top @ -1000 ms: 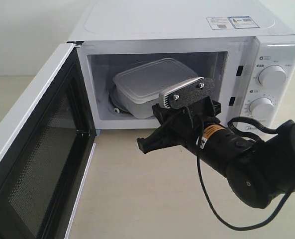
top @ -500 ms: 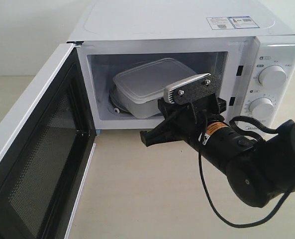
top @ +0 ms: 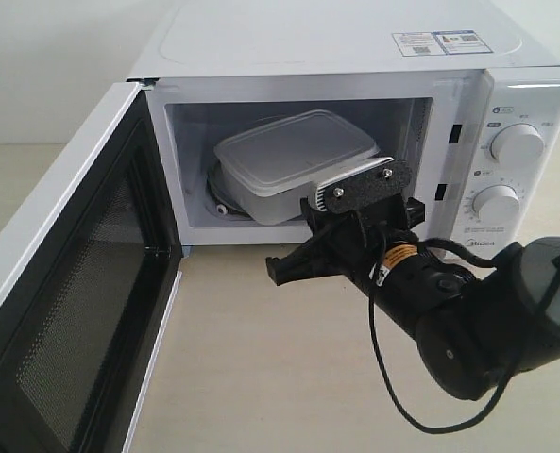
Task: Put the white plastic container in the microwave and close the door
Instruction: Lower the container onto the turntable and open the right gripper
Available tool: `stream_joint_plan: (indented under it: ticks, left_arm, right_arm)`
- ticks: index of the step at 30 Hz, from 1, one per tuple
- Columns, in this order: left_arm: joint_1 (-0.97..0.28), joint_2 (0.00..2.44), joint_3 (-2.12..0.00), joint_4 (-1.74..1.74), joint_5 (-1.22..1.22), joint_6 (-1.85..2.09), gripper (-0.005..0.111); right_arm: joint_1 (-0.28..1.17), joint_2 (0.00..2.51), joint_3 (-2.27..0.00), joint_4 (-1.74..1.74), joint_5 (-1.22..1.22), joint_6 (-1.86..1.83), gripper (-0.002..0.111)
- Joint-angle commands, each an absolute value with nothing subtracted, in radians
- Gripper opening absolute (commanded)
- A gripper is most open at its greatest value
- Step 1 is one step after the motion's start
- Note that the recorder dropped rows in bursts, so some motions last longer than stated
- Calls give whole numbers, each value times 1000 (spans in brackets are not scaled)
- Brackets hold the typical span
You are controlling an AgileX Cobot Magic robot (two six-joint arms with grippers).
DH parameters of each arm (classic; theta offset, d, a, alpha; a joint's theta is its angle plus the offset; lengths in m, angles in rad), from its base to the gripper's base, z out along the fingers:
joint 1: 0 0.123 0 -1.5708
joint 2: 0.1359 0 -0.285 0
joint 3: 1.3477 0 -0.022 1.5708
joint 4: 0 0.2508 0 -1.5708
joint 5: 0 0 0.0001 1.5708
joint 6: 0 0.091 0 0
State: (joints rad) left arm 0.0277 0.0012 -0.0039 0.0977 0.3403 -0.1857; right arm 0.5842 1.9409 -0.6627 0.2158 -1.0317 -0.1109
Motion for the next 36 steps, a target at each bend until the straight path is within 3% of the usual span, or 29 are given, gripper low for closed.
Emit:
stream_joint_plan:
  ticks: [1,36]
  left_arm:
    - [29,0,0,95,337,-183,4]
    - [29,0,0,95,337,-183,4]
  right_arm:
    - [578,1963,-713,215,-1040,-114,0]
    - [578,2126,-994,305,-927,-193,0]
